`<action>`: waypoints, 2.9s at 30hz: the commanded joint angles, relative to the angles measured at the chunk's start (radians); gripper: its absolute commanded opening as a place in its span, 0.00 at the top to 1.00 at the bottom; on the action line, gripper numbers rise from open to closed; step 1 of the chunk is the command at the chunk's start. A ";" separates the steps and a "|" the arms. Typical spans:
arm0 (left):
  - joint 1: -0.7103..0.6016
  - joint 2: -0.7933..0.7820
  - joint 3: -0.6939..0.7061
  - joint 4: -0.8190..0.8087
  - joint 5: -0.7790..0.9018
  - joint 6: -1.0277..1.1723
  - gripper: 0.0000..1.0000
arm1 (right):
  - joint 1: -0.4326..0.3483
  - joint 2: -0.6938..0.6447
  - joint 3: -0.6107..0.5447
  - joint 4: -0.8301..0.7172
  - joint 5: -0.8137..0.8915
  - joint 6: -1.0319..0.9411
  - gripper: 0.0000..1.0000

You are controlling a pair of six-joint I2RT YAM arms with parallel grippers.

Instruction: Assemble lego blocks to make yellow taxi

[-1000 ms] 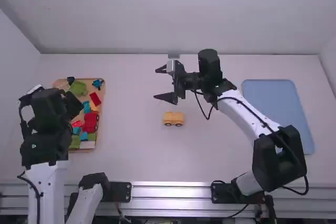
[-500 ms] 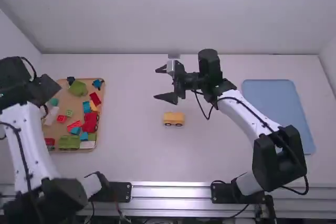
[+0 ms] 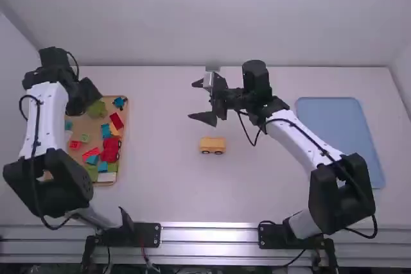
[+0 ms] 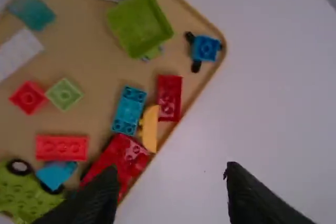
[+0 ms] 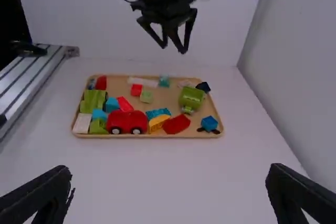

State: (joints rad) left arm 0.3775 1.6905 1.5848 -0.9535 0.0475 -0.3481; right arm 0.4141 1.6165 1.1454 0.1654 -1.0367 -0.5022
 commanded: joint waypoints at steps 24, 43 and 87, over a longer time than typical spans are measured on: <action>-0.063 0.246 -0.154 0.097 -0.143 -0.025 0.71 | -0.013 0.000 0.032 -0.072 0.073 -0.026 0.01; -0.011 0.245 -0.303 0.296 -0.002 0.084 0.79 | -0.023 0.000 0.032 -0.076 0.073 -0.048 0.01; -0.024 0.245 -0.460 0.513 -0.011 0.072 0.78 | -0.022 0.002 0.032 -0.095 0.102 -0.042 0.01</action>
State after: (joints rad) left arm 0.3618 1.9228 1.1320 -0.4358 0.0330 -0.2714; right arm 0.3954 1.6165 1.1454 0.0692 -0.9318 -0.5495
